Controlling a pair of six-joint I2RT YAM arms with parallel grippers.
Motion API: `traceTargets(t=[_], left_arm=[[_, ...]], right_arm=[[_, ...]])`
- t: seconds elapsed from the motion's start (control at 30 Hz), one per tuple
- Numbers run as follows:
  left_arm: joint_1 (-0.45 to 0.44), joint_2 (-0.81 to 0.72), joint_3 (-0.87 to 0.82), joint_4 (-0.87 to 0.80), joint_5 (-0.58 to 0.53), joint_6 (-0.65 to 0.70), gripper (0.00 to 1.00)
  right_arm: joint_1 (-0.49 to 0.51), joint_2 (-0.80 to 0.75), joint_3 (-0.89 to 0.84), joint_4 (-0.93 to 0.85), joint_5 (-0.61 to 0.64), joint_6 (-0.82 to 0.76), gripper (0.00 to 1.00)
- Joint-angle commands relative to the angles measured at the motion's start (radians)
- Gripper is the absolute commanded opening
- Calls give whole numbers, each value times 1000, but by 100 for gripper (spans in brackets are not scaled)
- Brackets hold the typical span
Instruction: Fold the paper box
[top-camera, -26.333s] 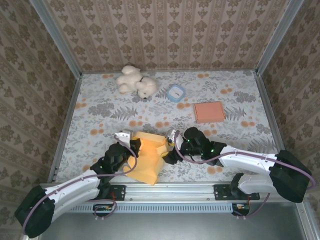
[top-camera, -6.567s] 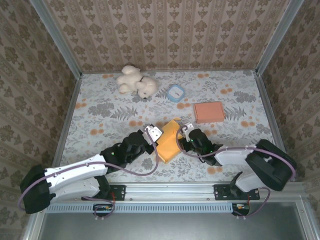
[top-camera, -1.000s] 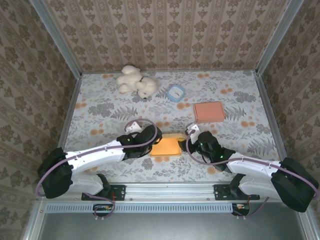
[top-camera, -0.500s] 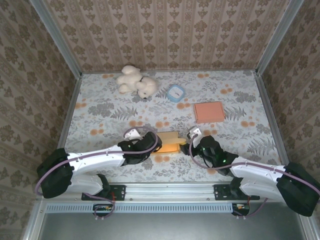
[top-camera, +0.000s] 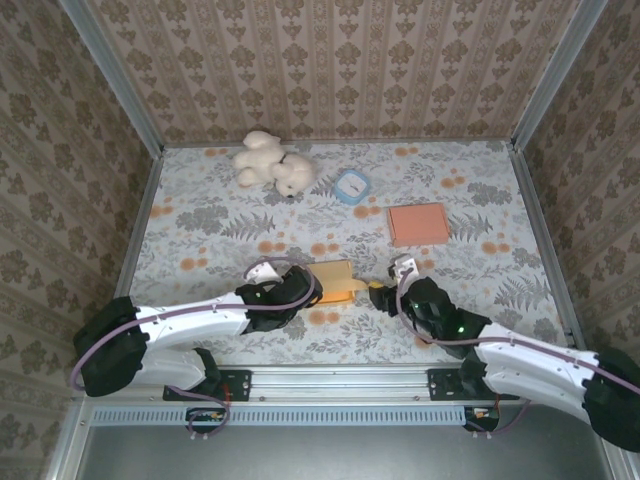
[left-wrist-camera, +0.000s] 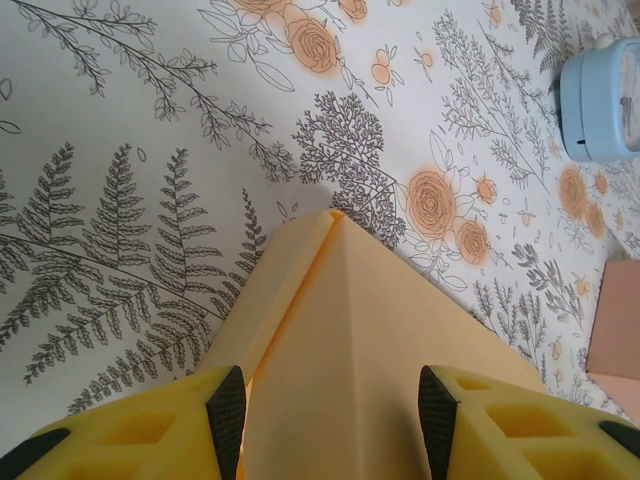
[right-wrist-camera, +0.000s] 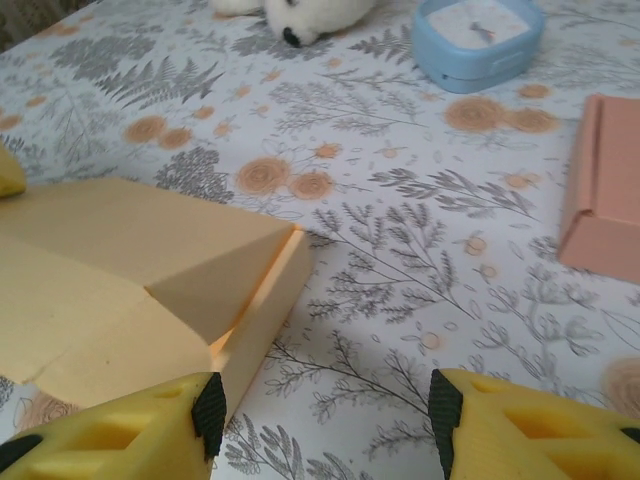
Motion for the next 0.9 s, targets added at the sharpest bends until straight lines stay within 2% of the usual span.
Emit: traceTargets(t=[0.0, 0.1, 0.2, 0.57, 0.87], left_arm=[[-2, -14, -14, -65, -31, -20, 51], [-1, -16, -17, -71, -32, -19, 51], [-1, -17, -19, -70, -30, -11, 51], [8, -36, -29, -94, -15, 30, 58], [45, -97, -12, -183, 63, 74, 72]], right_arm=[[6, -97, 48, -185, 70, 111, 59], [4, -137, 70, -222, 62, 140, 59], [5, -86, 122, -220, 47, 128, 61], [11, 466, 464, -241, -60, 110, 67], [47, 702, 456, -128, -18, 151, 66]])
